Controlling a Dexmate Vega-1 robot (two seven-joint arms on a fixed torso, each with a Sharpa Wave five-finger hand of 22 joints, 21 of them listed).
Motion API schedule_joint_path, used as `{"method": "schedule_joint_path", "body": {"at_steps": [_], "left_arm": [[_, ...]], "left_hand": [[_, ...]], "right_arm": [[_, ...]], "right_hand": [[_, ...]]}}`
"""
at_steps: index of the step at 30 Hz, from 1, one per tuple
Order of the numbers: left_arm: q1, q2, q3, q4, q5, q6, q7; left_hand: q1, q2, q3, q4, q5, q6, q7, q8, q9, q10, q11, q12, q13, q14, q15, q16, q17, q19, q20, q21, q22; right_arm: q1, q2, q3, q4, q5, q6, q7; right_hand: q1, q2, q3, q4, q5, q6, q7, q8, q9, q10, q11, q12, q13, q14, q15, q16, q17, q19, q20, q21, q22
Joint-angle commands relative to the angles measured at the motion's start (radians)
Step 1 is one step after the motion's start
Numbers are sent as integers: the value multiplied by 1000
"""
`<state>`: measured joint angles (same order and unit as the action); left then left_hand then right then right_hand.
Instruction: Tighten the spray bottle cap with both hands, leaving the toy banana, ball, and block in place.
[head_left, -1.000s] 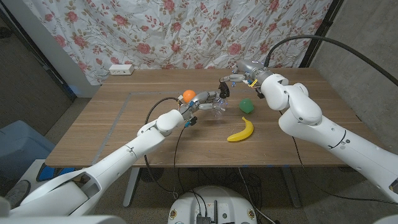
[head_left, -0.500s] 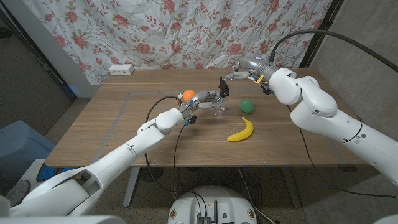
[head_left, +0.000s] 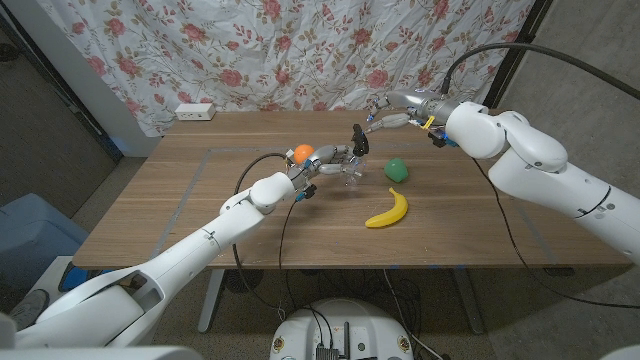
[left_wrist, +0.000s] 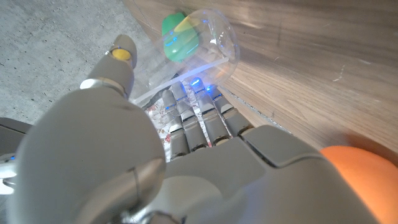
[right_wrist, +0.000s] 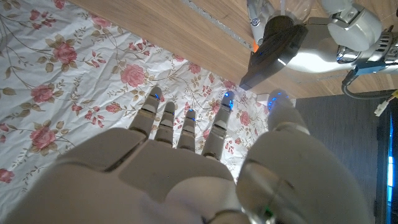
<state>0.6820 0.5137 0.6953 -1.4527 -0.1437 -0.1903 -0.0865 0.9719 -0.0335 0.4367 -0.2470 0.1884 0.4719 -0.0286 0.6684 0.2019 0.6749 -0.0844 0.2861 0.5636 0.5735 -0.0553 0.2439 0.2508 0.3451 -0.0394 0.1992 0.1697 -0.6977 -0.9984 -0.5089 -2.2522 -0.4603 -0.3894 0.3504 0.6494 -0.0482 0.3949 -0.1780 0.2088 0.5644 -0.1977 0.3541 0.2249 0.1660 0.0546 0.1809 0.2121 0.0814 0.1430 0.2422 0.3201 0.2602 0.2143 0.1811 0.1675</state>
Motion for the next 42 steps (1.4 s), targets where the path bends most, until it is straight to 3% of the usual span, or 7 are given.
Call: {"method": "schedule_joint_path", "body": {"at_steps": [1,13,21,31,42], "left_arm": [[1,5,1,-7,-3,5,-6],[8,15,-3,-24,-8,18,-9],[3,17,-1,-24,-11,22,-19],[5,21,-2,-31,-15,25,-24],[0,19,1,-23,-16,19,-33]], "left_hand": [[-175,203,82,82,7,117,29,117,4,18,-7,4,1,-8,-74,0,2,7,-29,-2,5],[-179,203,83,82,7,117,31,115,4,18,-5,2,1,-8,-74,0,2,7,-28,-2,5],[-184,203,84,84,8,117,31,114,3,18,-5,1,1,-6,-73,-1,0,8,-27,-1,5],[-188,205,86,85,8,116,33,112,3,18,-5,0,2,-9,-73,-2,0,7,-25,-1,5],[-195,208,88,88,8,115,33,110,3,17,-2,-1,2,-8,-71,-3,0,6,-23,-2,5]], "right_arm": [[6,-55,38,53,60,154,-10],[16,-62,48,151,57,338,-47],[44,-61,42,234,32,493,-63],[75,-47,43,336,-23,689,-114],[98,-19,41,393,-36,798,-105]], "right_hand": [[37,-4,13,0,-10,-32,-18,-10,2,-37,-6,-2,4,-23,8,-10,-1,-15,0,-1,3],[123,-17,31,-4,-23,-71,-23,-22,2,-180,-24,-7,4,-107,22,-38,-9,-49,0,-2,2],[167,-34,34,-1,-16,-113,-23,-38,0,-266,-16,-8,4,-151,26,-46,-16,-70,-1,-2,1],[180,-45,32,3,-12,-148,-23,-55,-3,-303,-12,-3,5,-172,30,-47,-18,-86,0,-3,1],[192,-55,31,2,-6,-171,-23,-65,-4,-320,-11,0,5,-181,28,-46,-22,-91,-2,-2,1]]}}
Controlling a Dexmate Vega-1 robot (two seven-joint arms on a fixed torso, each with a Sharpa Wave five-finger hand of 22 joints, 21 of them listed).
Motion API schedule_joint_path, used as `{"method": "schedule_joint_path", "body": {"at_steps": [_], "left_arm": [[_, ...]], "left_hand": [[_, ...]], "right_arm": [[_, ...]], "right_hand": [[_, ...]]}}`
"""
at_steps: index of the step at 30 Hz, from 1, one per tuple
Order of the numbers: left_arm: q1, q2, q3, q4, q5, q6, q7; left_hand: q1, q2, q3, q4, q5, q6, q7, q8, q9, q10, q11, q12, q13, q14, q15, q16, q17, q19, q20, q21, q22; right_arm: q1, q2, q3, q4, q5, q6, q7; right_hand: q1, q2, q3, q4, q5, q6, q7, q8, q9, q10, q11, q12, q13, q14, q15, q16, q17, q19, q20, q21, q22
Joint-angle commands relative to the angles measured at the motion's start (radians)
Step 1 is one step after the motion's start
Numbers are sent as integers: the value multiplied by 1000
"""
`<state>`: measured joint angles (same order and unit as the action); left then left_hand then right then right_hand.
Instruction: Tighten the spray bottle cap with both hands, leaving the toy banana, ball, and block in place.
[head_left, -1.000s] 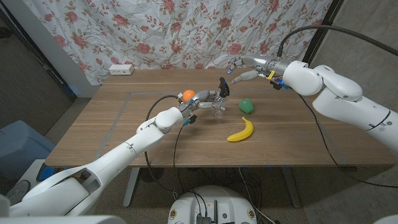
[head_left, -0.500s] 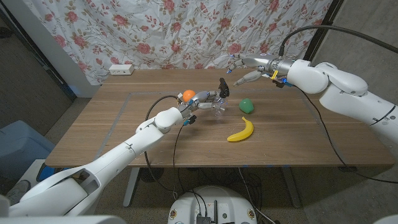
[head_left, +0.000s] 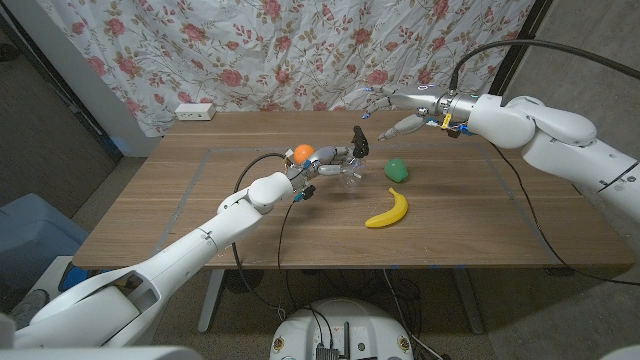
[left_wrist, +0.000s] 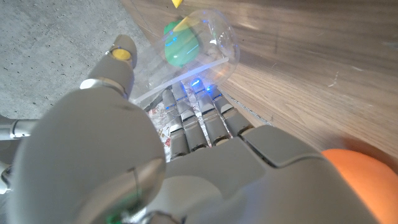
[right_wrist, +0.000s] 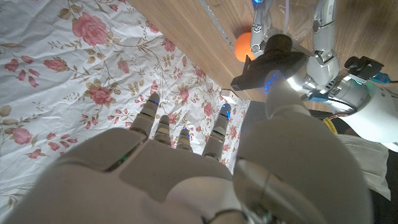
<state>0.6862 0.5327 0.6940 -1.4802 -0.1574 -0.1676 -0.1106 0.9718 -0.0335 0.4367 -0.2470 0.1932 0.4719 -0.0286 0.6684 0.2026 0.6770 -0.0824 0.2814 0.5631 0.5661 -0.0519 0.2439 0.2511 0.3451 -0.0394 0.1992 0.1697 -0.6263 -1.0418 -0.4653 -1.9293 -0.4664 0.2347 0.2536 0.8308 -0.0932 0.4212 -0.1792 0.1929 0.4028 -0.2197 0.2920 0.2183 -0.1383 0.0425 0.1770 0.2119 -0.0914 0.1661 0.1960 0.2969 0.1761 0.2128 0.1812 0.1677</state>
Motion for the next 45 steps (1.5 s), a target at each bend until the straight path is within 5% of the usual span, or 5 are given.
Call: {"method": "schedule_joint_path", "body": {"at_steps": [1,45], "left_arm": [[-5,0,3,5,-3,-5,-10],[4,9,4,-16,-7,6,-19]], "left_hand": [[-195,208,88,88,3,116,33,111,2,14,-4,3,3,0,-74,-2,-1,6,-23,-2,5],[-210,207,94,85,3,120,38,104,2,18,-3,1,4,-1,-72,-2,0,6,-22,-1,5]], "right_arm": [[29,28,-4,73,-34,180,-6],[100,109,-54,200,-123,339,-13]], "right_hand": [[14,-11,5,3,11,-13,-1,-5,2,-20,3,4,5,-11,4,0,1,-7,0,-2,1],[45,-24,10,11,39,-55,-2,-30,-4,-37,-4,19,4,-51,14,2,-2,-13,-4,3,0]]}}
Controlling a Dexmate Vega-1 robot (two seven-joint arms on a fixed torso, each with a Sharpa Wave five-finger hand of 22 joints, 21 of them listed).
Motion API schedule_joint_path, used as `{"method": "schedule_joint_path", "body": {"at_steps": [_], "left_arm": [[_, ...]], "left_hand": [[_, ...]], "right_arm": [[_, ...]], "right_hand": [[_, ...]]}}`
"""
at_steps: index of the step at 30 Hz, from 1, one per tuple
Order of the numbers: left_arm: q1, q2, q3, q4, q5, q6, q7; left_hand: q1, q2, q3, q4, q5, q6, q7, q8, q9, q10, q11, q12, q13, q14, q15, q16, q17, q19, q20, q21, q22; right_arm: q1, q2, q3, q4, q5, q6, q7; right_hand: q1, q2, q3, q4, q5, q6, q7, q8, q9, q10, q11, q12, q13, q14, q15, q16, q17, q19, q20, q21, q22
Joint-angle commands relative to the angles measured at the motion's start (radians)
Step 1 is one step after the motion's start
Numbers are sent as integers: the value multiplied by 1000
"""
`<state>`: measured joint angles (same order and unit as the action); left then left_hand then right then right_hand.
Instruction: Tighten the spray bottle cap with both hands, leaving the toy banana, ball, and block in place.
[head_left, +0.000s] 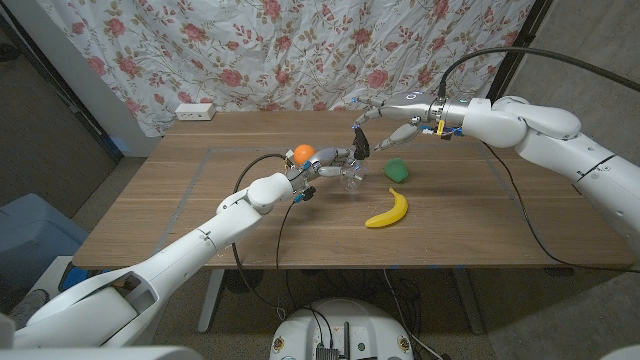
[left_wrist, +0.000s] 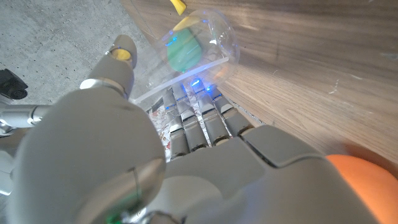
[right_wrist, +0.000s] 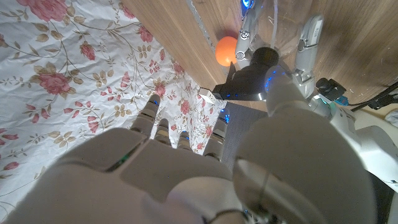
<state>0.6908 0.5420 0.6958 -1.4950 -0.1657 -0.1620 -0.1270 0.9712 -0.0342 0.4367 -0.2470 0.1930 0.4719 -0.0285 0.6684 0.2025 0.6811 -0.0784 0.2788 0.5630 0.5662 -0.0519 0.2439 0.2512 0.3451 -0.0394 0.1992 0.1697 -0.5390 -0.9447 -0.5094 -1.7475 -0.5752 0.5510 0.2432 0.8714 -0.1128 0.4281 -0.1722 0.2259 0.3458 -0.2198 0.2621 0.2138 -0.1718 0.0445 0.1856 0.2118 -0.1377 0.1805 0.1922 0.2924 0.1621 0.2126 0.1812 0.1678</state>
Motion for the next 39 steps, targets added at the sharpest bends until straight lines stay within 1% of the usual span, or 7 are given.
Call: {"method": "schedule_joint_path", "body": {"at_steps": [1,14,24,28,36,39], "left_arm": [[-1,0,2,-1,2,1,-3],[-2,-3,3,0,2,-3,-4],[-4,-6,5,3,2,-7,-6],[-5,-7,7,5,3,-11,-9],[-5,-6,8,2,5,-12,-13],[-5,-5,9,1,4,-12,-14]], "left_hand": [[-210,207,94,84,3,119,37,104,2,13,-7,3,4,-2,-72,-2,0,7,-21,-1,5],[-212,206,94,82,3,122,36,102,2,14,-7,2,4,-2,-73,-1,1,7,-21,-1,5],[-212,206,94,81,3,121,38,100,2,15,-7,2,5,-2,-73,0,1,7,-21,-1,5],[-212,206,95,80,3,122,37,100,2,15,-7,1,4,-3,-73,0,2,6,-20,-1,5],[-212,206,95,79,3,121,35,98,2,14,-8,1,5,-2,-73,1,2,6,-20,-1,5],[-212,206,95,79,3,122,35,98,2,15,-9,1,5,-3,-73,1,2,7,-20,-1,5]], "right_arm": [[13,13,-10,18,-14,22,-1],[29,29,-26,34,-29,26,8],[29,33,-30,37,-15,10,20],[30,31,-31,33,2,2,38],[33,25,-32,19,21,-16,75],[33,23,-32,15,26,-21,84]], "right_hand": [[4,-5,3,5,6,3,-2,0,0,-3,-6,11,4,-5,0,7,2,2,-4,3,0],[1,-3,2,9,11,11,-2,2,1,8,-9,17,4,-2,-2,11,3,6,-4,5,0],[-10,3,0,17,16,30,-1,9,2,22,-17,24,4,5,-5,17,4,23,-8,10,0],[-17,5,-2,21,17,39,0,12,3,25,-15,25,4,4,-5,18,4,28,-7,11,0],[-46,2,-13,32,17,72,3,24,5,29,-4,26,4,5,-2,22,5,37,-21,12,0],[-57,-1,-18,35,17,85,3,29,6,27,7,25,4,5,-1,23,5,37,-23,11,0]]}}
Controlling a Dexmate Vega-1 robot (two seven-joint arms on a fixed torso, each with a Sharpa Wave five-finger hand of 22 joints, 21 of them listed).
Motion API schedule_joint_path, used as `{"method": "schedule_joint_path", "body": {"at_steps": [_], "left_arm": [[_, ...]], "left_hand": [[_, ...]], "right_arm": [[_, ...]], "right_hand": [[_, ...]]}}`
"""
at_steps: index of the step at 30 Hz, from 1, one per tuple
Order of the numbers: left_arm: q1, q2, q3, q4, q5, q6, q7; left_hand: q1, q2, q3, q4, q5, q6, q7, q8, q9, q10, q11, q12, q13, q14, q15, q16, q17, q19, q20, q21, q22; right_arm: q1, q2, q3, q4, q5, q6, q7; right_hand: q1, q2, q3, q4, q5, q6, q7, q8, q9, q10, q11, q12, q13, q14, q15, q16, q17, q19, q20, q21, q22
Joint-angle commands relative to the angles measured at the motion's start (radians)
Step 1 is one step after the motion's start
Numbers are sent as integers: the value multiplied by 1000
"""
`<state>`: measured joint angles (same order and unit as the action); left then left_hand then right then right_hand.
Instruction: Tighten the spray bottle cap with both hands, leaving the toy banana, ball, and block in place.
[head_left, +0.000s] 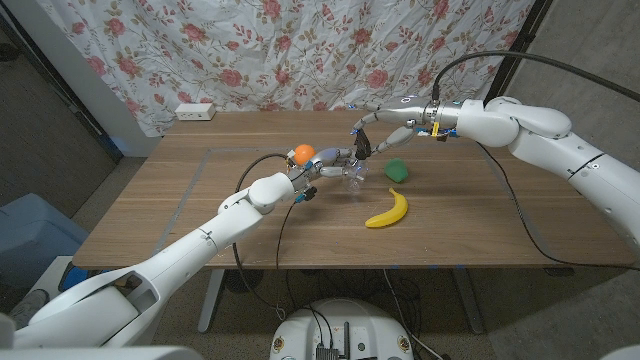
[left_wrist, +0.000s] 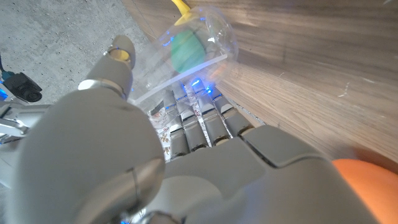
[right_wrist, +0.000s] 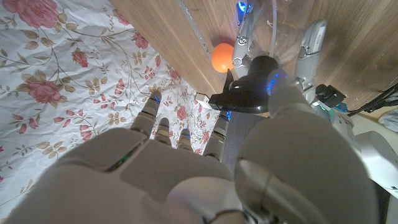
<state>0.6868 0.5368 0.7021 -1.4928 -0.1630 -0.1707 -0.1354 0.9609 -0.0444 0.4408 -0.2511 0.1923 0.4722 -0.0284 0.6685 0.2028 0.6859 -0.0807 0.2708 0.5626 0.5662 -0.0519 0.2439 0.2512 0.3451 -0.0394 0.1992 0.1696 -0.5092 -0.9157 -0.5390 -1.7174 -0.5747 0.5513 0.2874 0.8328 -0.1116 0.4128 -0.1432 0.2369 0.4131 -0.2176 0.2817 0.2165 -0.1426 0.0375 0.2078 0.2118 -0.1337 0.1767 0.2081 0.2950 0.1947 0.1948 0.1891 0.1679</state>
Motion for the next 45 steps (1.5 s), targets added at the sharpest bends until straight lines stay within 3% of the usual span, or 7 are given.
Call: {"method": "schedule_joint_path", "body": {"at_steps": [1,4,13,21,34,37,45], "left_arm": [[0,0,2,-1,1,-3,-6],[0,0,3,-1,2,-4,-6],[6,3,0,-9,3,0,-1],[8,5,0,-15,6,0,1],[8,5,2,-20,4,5,-3],[7,3,3,-19,5,5,-4],[4,2,4,-17,5,5,-6]], "left_hand": [[-201,215,91,81,4,122,36,98,2,10,-6,9,6,-2,-73,1,2,7,-20,-1,5],[-201,215,91,81,4,122,35,98,2,12,-6,9,6,-4,-72,1,2,7,-20,-1,5],[-200,216,91,82,4,122,33,96,2,11,-5,8,6,-4,-71,2,3,7,-20,-1,5],[-200,216,91,82,4,124,37,96,2,11,-6,8,7,-3,-73,3,3,7,-20,-1,5],[-202,215,92,82,4,125,35,94,3,14,-5,8,7,-1,-70,4,3,7,-19,-1,5],[-201,216,92,82,4,124,35,94,3,13,-6,8,7,-1,-69,4,3,7,-18,-1,5],[-202,216,92,82,4,125,36,93,3,14,-3,7,7,-1,-69,4,3,8,-15,-1,5]], "right_arm": [[4,-7,-2,-16,28,-22,44],[4,-8,-1,-17,31,-24,47],[5,-13,0,-27,33,-33,62],[-2,-13,3,-36,32,-46,61],[-19,-20,9,-76,5,-105,65],[-30,-28,15,-91,-11,-118,52],[-51,-40,24,-136,-67,-150,27]], "right_hand": [[-23,-3,-5,8,6,24,2,12,4,-2,16,3,5,0,4,7,3,5,-5,2,0],[-55,-12,-20,15,6,69,3,33,11,-4,24,2,5,-1,5,9,4,5,-7,0,0],[-84,-13,-33,21,5,121,6,58,16,1,26,4,6,1,5,13,7,8,-13,0,0],[-103,0,-38,23,6,194,6,97,25,38,14,15,5,12,-1,22,11,20,-24,2,1],[-138,25,-45,37,0,229,53,115,29,83,12,26,4,28,-9,31,14,33,-38,3,0],[-158,35,-50,45,-3,257,75,126,28,105,8,31,3,39,-15,36,15,41,-38,5,0],[-207,60,-62,66,-15,311,92,145,25,160,-15,41,1,63,-30,47,17,59,-35,6,0]]}}
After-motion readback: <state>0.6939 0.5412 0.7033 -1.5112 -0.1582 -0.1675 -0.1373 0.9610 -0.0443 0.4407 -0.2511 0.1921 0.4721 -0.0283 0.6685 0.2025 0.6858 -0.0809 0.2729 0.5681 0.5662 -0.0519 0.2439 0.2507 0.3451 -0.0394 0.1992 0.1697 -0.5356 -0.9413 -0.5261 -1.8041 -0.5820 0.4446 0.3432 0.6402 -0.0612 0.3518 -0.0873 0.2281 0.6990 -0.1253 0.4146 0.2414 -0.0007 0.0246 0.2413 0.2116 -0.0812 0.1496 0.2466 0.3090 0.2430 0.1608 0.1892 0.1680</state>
